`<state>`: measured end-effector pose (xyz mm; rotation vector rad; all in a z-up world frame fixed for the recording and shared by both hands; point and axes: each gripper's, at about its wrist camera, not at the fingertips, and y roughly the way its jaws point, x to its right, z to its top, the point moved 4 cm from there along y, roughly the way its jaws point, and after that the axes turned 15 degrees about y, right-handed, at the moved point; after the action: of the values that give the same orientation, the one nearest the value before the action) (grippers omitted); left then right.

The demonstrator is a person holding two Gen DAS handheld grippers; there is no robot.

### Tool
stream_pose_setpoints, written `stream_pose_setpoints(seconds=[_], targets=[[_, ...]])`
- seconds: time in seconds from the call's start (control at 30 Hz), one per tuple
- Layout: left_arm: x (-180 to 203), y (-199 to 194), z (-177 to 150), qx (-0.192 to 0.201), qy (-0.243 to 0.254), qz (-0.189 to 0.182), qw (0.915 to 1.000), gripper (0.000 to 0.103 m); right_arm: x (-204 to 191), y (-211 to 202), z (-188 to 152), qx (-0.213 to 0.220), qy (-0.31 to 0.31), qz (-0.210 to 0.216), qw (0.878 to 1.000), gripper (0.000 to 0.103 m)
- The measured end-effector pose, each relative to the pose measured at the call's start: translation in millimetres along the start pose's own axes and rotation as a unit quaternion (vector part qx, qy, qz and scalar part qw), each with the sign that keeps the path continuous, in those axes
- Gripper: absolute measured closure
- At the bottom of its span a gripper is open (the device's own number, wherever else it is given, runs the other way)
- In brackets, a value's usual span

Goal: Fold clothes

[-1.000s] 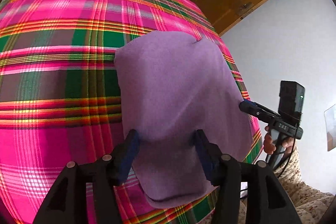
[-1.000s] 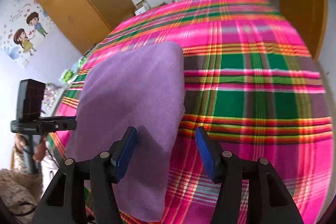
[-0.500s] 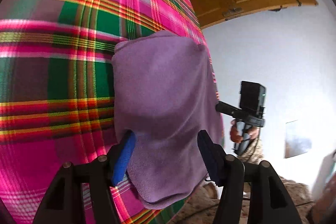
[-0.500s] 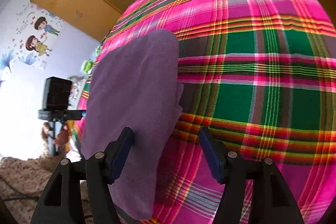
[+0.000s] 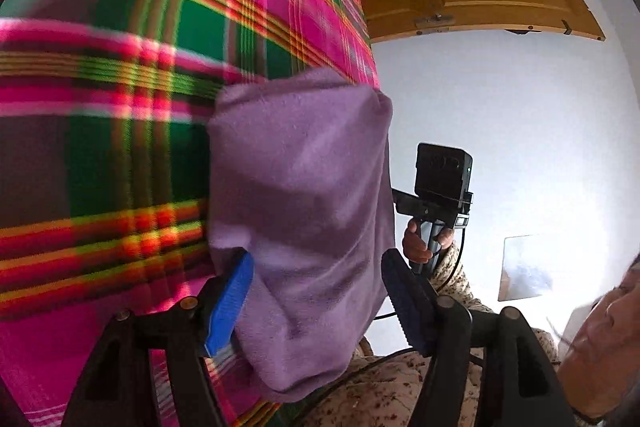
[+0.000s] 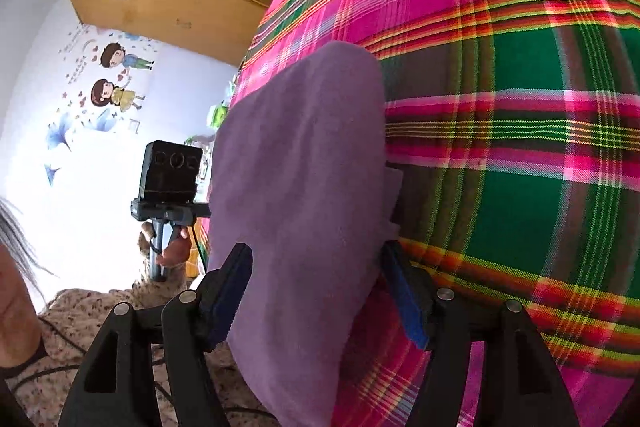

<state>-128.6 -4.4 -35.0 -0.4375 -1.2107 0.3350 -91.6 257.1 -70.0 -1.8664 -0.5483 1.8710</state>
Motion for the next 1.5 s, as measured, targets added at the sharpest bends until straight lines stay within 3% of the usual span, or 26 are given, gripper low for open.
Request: stream_pose_setpoints(seconds=[0.13,0.27,0.37,0.47,0.6,0.73,0.93,0.97,1.03,1.23,1.5], targets=[[-5.7,-8.5,0.1,-0.002,0.003,0.047,0.9989,0.037,1.7,-2.4,-4.4,0.000,-0.001,0.000,1.000,0.034],[-6.6,-6.1,4.2,-0.005,0.016,0.069,0.9975,0.036,3.7,-2.2,-3.7,0.000,-0.002,-0.001,1.000,0.034],[-4.1,0.6,5.6,-0.011,0.019,0.062,0.9978,0.036,6.0,-5.5,-2.6,0.002,-0.003,-0.001,1.000,0.034],[1.8,12.0,10.2,-0.011,0.019,0.041,0.9989,0.025,4.8,-3.3,-1.9,0.003,-0.004,-0.002,1.000,0.034],[6.3,26.7,14.7,-0.013,0.011,0.017,0.9997,0.025,2.2,1.4,-0.8,0.003,-0.007,-0.003,1.000,0.033],[12.5,36.6,15.7,-0.020,0.021,0.026,0.9992,0.026,-1.1,4.3,1.4,-0.001,-0.011,-0.006,1.000,0.033],[-4.8,31.2,12.7,-0.013,-0.023,0.020,0.9995,0.054,-3.3,6.8,2.9,0.003,-0.012,-0.012,1.000,0.035],[-5.5,31.0,12.1,-0.010,-0.024,0.018,0.9995,0.054,-3.2,7.3,2.6,0.005,-0.013,-0.019,1.000,0.038],[-5.3,31.4,11.8,-0.008,-0.021,0.018,0.9996,0.055,-1.0,7.5,2.6,0.011,-0.014,-0.035,0.999,0.058],[-0.7,35.5,14.6,-0.008,-0.004,0.036,0.9993,0.064,2.7,7.1,2.6,0.030,-0.016,-0.053,0.998,0.069],[3.9,42.3,17.9,0.006,-0.005,0.042,0.9991,0.069,-8.3,10.7,-3.0,0.052,-0.053,-0.102,0.992,0.075]])
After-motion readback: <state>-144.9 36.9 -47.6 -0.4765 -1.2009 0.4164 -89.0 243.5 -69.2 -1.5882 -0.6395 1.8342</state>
